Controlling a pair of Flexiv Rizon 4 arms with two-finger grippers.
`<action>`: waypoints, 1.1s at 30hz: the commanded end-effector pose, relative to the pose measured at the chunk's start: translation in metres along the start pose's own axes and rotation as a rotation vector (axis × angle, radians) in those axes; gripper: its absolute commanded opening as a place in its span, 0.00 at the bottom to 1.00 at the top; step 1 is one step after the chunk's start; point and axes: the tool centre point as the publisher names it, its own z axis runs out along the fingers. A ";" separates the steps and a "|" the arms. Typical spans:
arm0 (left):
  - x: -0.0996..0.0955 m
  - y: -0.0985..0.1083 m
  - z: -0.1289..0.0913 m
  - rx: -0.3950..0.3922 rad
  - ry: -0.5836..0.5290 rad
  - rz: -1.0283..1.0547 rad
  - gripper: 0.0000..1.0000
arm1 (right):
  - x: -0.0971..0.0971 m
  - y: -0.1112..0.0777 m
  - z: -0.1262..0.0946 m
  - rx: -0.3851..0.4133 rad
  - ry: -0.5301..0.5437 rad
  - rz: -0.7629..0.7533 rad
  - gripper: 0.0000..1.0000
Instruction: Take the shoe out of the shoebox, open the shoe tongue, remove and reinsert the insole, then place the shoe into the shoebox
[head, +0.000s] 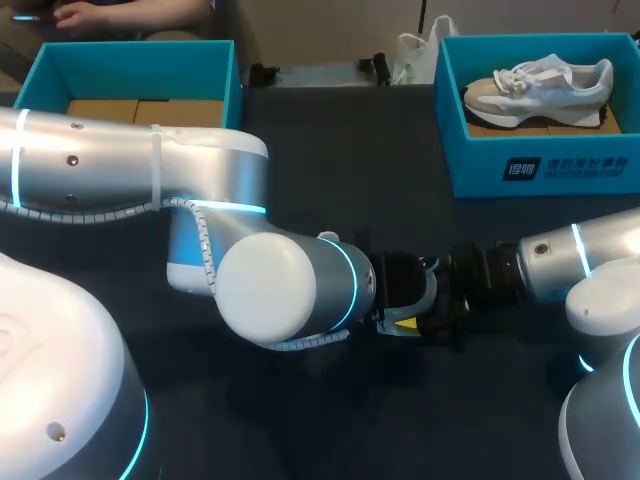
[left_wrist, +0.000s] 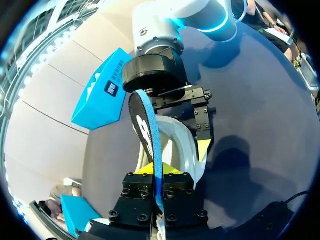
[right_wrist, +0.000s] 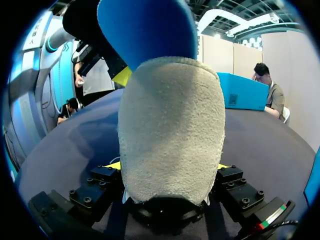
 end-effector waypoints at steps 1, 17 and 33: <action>0.002 0.000 0.000 -0.001 0.010 -0.014 0.00 | -0.003 -0.005 0.004 0.003 -0.002 0.000 0.00; -0.030 -0.039 -0.046 0.112 0.021 -0.130 0.00 | -0.003 -0.005 0.004 0.003 -0.002 0.000 0.00; -0.058 -0.087 -0.077 0.170 0.152 -0.092 0.00 | -0.003 -0.005 0.004 0.003 -0.002 0.000 0.00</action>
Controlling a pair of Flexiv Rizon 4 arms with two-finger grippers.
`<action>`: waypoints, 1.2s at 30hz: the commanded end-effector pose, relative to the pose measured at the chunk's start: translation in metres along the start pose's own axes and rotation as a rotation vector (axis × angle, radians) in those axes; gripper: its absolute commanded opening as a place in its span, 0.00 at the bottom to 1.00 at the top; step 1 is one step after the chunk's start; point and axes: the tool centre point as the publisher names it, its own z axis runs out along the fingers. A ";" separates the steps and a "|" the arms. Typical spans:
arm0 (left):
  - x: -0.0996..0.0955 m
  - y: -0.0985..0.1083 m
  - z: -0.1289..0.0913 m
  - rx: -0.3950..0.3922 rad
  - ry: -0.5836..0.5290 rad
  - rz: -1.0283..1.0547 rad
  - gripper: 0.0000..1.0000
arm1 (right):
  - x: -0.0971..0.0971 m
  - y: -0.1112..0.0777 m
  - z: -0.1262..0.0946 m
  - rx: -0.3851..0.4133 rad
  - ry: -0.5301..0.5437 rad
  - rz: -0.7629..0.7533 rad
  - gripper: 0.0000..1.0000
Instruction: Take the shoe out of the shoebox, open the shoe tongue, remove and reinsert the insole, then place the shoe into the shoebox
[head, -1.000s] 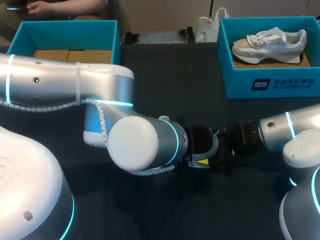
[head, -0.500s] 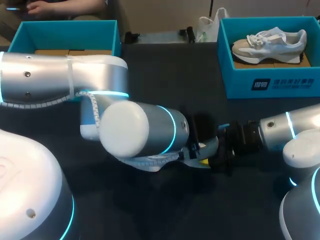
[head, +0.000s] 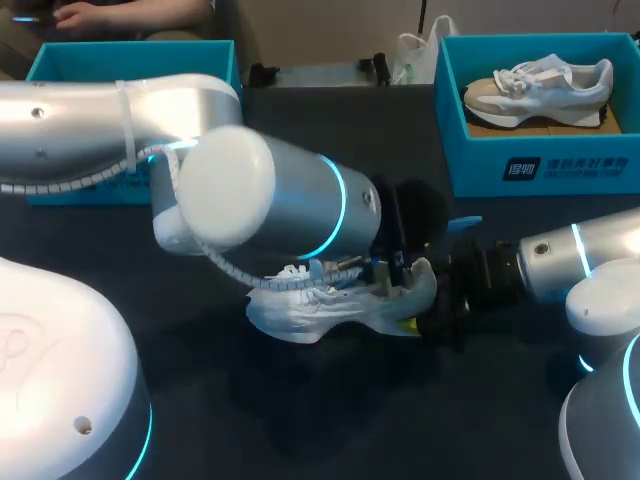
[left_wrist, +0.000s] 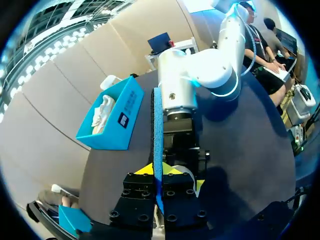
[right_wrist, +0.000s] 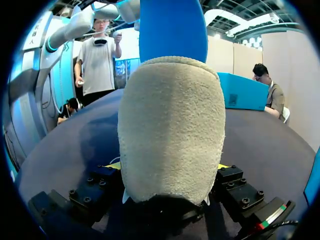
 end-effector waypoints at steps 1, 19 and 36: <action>-0.006 -0.013 -0.008 -0.017 0.057 0.024 0.00 | -0.003 -0.005 0.004 0.003 -0.002 0.000 0.00; -0.022 -0.046 -0.032 -0.035 0.380 0.131 0.00 | -0.003 -0.005 0.004 0.003 -0.002 0.000 0.00; -0.050 -0.087 -0.090 0.223 0.597 0.003 0.00 | -0.003 -0.005 0.004 0.003 -0.002 0.000 0.00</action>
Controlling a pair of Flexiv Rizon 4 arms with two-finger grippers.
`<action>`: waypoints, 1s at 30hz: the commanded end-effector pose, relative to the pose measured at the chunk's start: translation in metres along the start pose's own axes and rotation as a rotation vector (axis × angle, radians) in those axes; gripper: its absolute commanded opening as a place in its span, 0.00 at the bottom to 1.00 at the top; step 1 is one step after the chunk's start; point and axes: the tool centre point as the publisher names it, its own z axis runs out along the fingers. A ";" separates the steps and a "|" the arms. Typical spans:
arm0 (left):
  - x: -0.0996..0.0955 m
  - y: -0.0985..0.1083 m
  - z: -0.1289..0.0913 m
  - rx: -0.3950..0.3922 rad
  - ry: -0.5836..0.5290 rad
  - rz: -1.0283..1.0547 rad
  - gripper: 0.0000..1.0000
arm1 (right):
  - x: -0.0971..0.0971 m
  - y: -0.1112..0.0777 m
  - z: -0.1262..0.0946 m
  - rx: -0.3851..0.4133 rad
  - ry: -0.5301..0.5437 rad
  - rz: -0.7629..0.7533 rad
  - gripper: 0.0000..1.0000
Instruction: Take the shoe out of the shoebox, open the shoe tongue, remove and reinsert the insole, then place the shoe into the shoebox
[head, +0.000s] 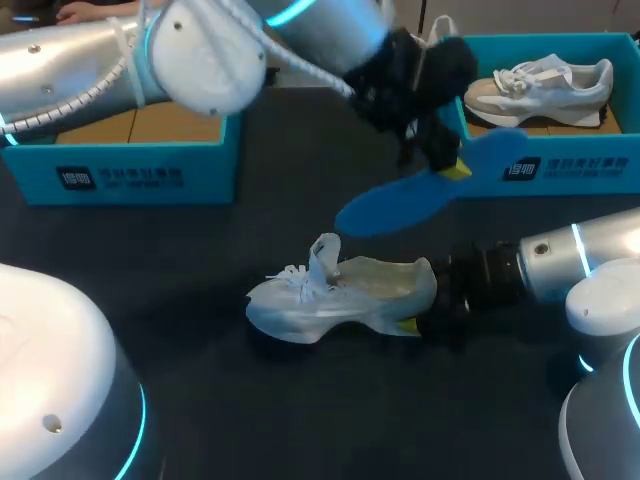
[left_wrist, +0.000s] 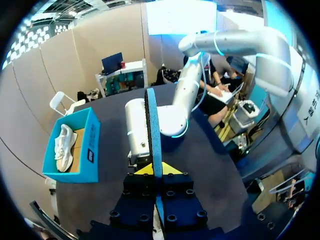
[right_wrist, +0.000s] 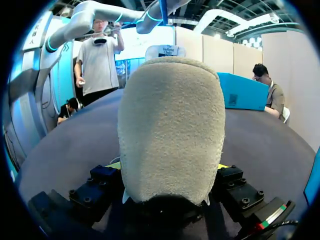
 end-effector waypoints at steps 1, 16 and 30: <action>0.003 0.005 -0.015 0.094 0.025 -0.025 0.00 | -0.003 -0.005 0.004 0.003 -0.002 0.000 0.00; 0.010 -0.006 -0.050 0.419 0.057 -0.283 0.00 | -0.003 -0.005 0.004 0.003 -0.002 0.000 0.00; 0.016 -0.012 -0.067 0.665 0.084 -0.453 0.00 | -0.003 -0.005 0.004 0.003 -0.002 0.000 0.00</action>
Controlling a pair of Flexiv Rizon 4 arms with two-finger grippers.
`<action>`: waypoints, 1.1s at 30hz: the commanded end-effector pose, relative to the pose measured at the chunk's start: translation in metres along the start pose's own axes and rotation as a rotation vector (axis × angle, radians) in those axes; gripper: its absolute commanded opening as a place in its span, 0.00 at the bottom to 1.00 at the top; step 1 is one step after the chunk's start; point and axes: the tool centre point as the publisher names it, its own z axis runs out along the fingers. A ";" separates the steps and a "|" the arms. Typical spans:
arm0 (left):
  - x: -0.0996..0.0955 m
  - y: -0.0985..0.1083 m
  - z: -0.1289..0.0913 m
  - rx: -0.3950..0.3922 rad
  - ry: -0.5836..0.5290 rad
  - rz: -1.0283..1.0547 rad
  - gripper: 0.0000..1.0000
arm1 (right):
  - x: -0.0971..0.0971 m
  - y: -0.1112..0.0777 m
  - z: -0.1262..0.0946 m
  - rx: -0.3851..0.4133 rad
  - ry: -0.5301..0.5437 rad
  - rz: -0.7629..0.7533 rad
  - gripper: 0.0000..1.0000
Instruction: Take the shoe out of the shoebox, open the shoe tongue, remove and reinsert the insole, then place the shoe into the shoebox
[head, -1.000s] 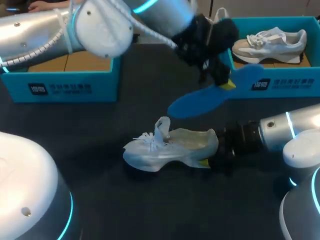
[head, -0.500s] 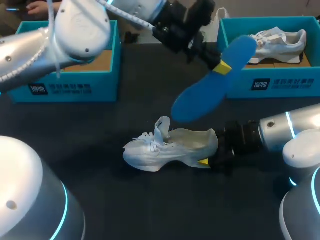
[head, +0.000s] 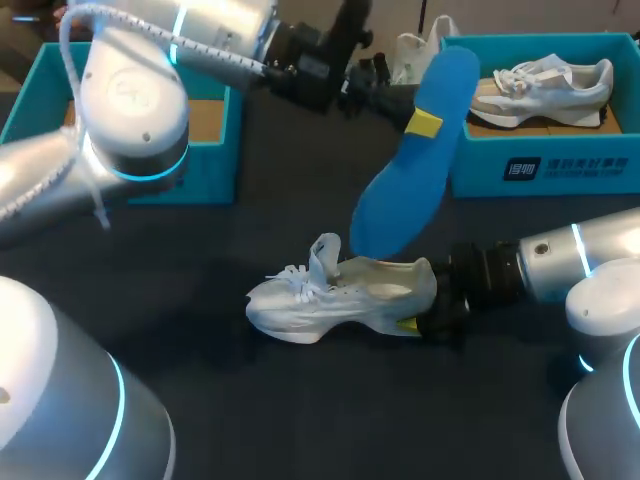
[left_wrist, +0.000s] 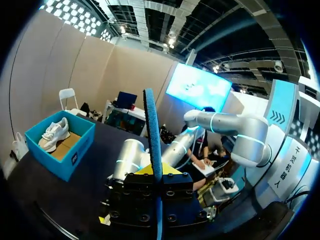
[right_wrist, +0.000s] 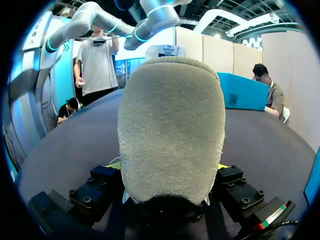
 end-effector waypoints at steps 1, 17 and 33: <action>0.012 0.002 -0.004 0.148 0.007 -0.011 0.00 | -0.003 -0.005 0.004 0.003 -0.002 0.000 0.00; 0.016 0.001 -0.005 0.156 0.013 -0.011 0.00 | -0.003 -0.005 0.004 0.003 -0.002 0.000 0.00; 0.039 -0.023 -0.026 0.202 0.084 -0.220 0.00 | -0.003 -0.005 0.004 0.003 -0.002 0.000 0.00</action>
